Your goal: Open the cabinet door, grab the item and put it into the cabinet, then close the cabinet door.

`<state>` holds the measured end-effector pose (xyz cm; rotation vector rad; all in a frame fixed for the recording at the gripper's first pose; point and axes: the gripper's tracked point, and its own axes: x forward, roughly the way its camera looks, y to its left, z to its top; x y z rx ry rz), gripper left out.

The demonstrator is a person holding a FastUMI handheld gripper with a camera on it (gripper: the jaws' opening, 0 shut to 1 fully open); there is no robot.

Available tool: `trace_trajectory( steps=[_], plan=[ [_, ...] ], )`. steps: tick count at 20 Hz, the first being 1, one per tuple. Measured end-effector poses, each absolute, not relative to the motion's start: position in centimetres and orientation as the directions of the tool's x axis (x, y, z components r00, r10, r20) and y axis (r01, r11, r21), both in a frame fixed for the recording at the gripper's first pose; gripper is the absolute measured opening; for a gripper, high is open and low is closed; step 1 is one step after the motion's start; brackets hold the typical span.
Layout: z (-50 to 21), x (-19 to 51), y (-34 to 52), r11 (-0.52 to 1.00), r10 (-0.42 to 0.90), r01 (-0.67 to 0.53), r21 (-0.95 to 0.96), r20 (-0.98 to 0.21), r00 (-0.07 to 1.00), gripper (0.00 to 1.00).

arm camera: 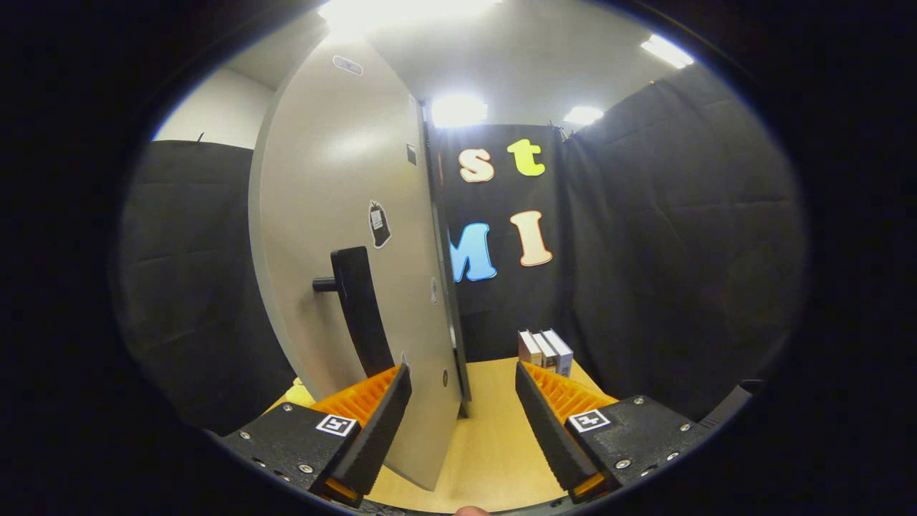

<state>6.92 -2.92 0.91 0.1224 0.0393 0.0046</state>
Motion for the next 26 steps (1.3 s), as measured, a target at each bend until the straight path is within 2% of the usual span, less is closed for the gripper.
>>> trace_trajectory(
  steps=[6,9,12,26],
  plan=[
    [1.2,9.2,7.6,0.991,0.056,-0.053,0.12,-0.02,0.998,0.92],
    [1.7,11.1,13.5,0.983,0.122,-0.119,0.139,-0.014,0.992,0.92],
    [3.1,12.4,17.1,0.983,0.136,-0.138,0.12,0.026,0.99,0.94],
    [2.0,15.9,17.0,0.994,0.037,-0.038,0.103,0.006,0.999,0.94]
  ],
)
